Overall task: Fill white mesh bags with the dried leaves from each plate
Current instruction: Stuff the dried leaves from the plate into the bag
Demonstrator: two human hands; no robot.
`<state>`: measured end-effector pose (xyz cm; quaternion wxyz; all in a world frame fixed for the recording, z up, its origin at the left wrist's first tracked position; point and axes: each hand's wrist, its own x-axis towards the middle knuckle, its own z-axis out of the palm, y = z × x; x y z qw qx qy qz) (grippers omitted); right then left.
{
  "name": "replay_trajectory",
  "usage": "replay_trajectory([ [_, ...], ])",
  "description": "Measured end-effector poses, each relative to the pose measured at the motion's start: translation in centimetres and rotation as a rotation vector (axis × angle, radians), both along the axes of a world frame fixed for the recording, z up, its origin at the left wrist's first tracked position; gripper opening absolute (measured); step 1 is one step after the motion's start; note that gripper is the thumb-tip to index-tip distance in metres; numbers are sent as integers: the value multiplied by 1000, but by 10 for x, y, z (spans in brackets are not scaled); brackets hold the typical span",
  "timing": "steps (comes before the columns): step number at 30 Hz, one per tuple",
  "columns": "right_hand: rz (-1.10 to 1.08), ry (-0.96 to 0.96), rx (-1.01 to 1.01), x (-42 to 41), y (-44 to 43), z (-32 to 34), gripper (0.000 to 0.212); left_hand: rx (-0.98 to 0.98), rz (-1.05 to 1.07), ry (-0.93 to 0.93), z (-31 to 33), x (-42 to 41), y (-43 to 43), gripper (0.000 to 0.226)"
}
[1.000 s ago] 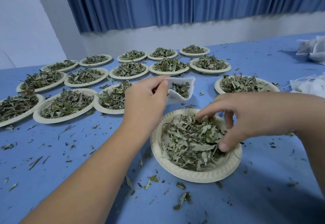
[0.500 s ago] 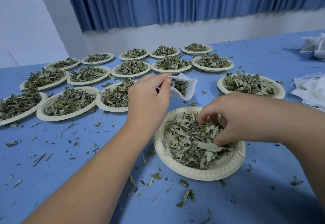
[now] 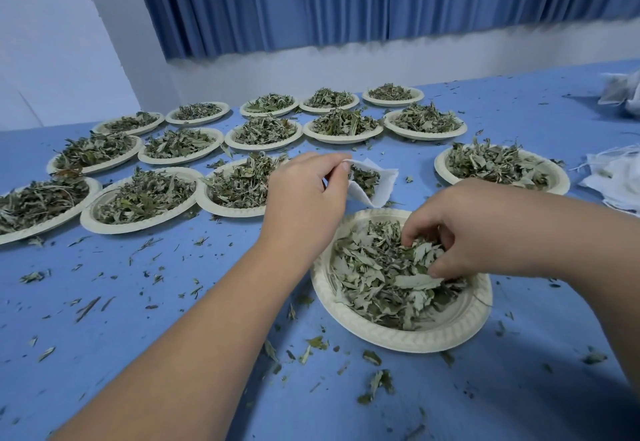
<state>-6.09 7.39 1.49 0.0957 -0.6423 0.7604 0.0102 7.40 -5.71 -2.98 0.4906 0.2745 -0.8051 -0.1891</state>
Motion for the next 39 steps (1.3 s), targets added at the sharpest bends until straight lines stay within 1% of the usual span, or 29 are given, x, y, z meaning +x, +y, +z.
replay_trajectory([
  [3, 1, -35, -15, -2, 1, 0, 34, -5, 1, -21, -1, 0, 0, 19],
  [7, 21, -136, -32, -9, 2, 2, 30, 8, 8, -41, 0, 1, -1, 20],
  [13, 59, -297, -130, -19, 10, 11, 27, 38, 9, -53, 2, 2, -1, 20],
  [16, 95, -305, -157, -22, 11, 13, 31, 66, 5, -66, 2, 3, 0, 21],
  [21, 120, -501, -238, -25, 11, 11, 41, 57, -17, -77, 4, 3, 3, 20],
  [24, 167, -588, -319, -23, 11, 11, 39, 12, -24, -96, 4, 1, 5, 19],
  [28, 138, -677, -410, -18, 9, 12, 42, -16, -41, -90, 4, 0, 8, 18],
  [32, 105, -671, -516, -13, 5, 11, 35, 62, -71, -65, 5, -1, 11, 20],
  [36, 94, -638, -557, -11, 4, 10, 30, 160, -105, -47, 8, -1, 13, 18],
  [39, 76, -577, -587, -10, 3, 8, 26, 233, -144, -40, 9, -2, 15, 17],
])
